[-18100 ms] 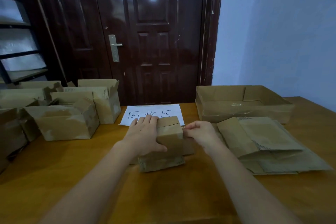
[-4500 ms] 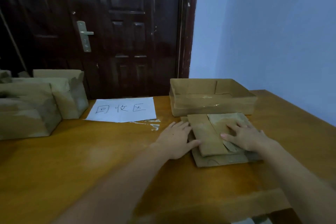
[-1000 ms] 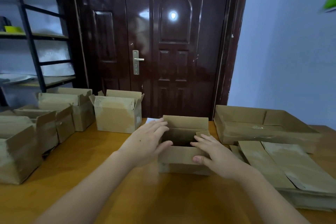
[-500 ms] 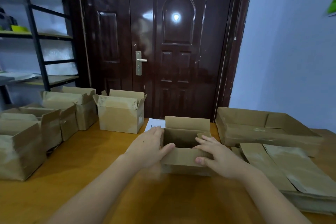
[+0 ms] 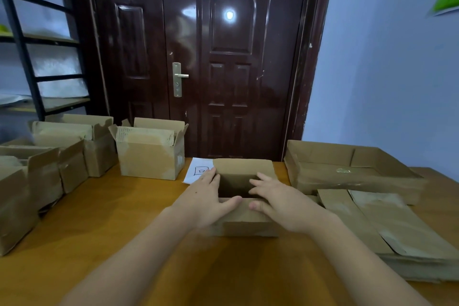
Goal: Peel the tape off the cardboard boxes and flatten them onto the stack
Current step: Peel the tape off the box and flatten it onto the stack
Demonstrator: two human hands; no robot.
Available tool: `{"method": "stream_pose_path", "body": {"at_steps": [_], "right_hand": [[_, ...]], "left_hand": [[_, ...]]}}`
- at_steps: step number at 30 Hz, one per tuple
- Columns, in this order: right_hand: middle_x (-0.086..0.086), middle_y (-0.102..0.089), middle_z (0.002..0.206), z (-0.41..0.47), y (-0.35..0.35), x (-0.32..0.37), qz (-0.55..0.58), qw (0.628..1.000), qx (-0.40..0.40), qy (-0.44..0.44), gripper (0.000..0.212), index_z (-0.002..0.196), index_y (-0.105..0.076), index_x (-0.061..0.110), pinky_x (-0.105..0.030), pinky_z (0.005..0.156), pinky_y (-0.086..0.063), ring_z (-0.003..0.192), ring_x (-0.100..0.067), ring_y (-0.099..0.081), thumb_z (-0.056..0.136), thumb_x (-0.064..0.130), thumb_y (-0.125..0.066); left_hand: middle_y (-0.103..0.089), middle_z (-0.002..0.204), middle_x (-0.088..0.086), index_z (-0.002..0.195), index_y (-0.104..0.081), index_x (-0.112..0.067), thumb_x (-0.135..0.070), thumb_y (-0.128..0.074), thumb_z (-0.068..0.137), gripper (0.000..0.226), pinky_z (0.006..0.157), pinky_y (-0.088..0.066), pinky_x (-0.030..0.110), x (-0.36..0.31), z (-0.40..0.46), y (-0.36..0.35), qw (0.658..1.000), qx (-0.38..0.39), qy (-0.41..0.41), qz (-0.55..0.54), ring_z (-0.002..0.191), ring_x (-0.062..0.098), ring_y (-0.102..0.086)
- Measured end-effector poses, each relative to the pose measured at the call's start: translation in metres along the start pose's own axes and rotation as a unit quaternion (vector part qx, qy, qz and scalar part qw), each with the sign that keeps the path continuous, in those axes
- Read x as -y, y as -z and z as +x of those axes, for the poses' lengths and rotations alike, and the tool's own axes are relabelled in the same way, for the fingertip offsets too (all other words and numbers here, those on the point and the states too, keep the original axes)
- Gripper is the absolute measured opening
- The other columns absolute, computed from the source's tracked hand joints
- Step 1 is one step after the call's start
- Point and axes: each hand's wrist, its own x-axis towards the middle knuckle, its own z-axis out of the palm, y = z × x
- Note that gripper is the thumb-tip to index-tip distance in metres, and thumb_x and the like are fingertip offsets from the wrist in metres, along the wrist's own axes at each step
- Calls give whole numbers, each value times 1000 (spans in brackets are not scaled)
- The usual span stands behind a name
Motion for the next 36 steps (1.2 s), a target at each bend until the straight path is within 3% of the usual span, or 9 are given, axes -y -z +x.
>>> {"method": "stream_pose_path", "body": {"at_steps": [8,11,13,15,19,22,27,32,36], "right_hand": [[12,-23,166,-16,15,-24,-98,989,-61,-87,104,157,-31,31,-39,120,-28,155,-7,0,74,94,-36],[11,-23,166,-27,-2,-30,-83,986,-32,-141,109,160,-11,40,-40,115,-38,152,-14,-24,69,99,-24],[8,-39,160,-30,-14,-33,-22,987,-25,-157,109,160,-3,44,-36,103,-51,139,-17,-48,69,98,-28],[7,-51,151,-27,-16,-37,33,987,-30,-151,110,160,-5,44,-33,98,-56,129,-15,-56,69,96,-37],[12,-30,164,-15,-3,-45,81,989,-18,-125,114,159,-19,39,-40,111,-47,143,-15,-42,64,92,-54],[18,-9,167,-6,4,-48,106,990,13,-95,119,160,-7,42,-42,116,-40,148,-16,-34,65,88,-62],[11,-26,165,9,16,-51,89,988,98,-84,122,159,4,43,-38,117,-38,144,-19,-41,68,82,-66],[13,-7,169,9,11,-47,83,989,92,-83,110,162,-1,37,-36,117,-37,147,-20,-35,80,70,-66],[18,8,167,-5,-3,-40,97,989,59,-98,94,162,-2,35,-35,118,-34,151,-17,-28,91,63,-57]], "left_hand": [[-3,174,-4,166,-14,-20,-94,-18,79,114,125,-18,35,0,-1,0,1000,3,2,-14,159,16,-5],[-3,173,-5,166,-14,-20,-90,-26,85,107,125,-20,36,0,-2,-2,1000,-8,-3,-21,159,16,-6],[-3,173,-6,166,-14,-21,-92,-26,83,109,124,-22,36,1,-2,-4,1000,-8,-1,-26,158,16,-7],[-6,173,-6,166,-12,-23,-99,-23,75,119,123,-25,37,2,1,-3,999,-2,3,-36,158,17,-11],[-9,169,-9,165,-12,-20,-109,-23,61,137,118,-34,36,11,12,3,998,1,2,-58,153,19,-24],[0,170,-12,166,-10,-20,-109,-23,62,137,121,-30,36,14,18,2,999,5,-10,-52,155,18,-18],[-25,167,-7,163,-21,-25,-109,-29,62,132,119,-31,37,16,21,1,998,-1,-13,-69,149,16,-30],[-40,154,-9,157,-30,-28,-103,-39,66,118,104,-39,25,14,18,-2,995,-24,-24,-94,129,7,-41],[-21,169,-12,163,-19,-30,-104,-37,67,123,119,-32,37,12,12,-4,993,-30,-8,-112,151,13,-27]]}}
